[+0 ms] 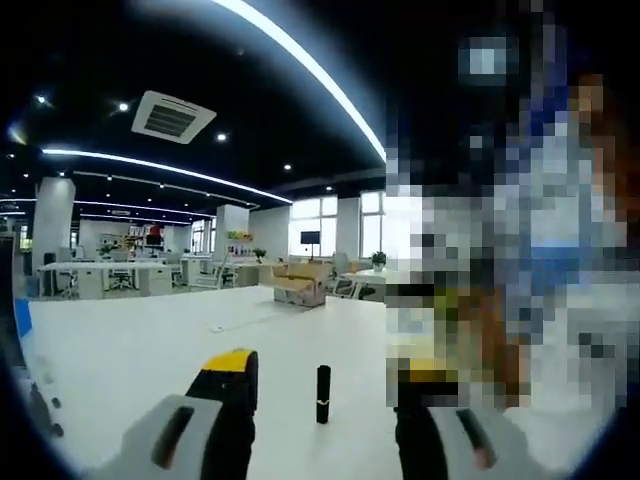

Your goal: Unscrew the lipstick cap, remove the lipstick, and put the cap back on the lipstick

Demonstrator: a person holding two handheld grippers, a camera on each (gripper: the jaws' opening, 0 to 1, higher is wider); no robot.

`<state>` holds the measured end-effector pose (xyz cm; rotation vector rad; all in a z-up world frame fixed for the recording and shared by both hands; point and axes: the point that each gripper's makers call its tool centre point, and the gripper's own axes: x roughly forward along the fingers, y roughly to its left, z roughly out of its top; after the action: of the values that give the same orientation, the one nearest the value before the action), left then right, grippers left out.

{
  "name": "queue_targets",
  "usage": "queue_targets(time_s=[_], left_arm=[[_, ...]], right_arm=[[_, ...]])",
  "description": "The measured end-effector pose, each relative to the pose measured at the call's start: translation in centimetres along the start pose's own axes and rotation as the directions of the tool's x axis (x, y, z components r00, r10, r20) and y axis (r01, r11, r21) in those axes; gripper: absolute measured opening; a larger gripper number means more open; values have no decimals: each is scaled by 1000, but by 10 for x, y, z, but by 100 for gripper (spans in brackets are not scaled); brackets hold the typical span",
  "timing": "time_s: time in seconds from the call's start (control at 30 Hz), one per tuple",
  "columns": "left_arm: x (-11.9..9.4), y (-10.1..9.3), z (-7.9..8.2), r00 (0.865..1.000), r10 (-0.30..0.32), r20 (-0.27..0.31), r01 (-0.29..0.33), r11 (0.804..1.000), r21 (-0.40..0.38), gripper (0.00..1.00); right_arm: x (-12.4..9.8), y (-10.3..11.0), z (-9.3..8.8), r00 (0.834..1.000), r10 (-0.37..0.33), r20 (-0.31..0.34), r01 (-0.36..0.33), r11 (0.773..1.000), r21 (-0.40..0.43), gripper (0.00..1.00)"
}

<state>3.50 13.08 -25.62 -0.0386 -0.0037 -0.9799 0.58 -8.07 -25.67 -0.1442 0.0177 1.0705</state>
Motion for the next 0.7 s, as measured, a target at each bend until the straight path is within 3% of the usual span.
queue_targets(time_s=[0.7], left_arm=[[0, 3, 10, 997, 7, 80, -9, 1000, 26, 57]], right_arm=[[3, 0, -2, 1000, 7, 1, -7, 1000, 17, 46]])
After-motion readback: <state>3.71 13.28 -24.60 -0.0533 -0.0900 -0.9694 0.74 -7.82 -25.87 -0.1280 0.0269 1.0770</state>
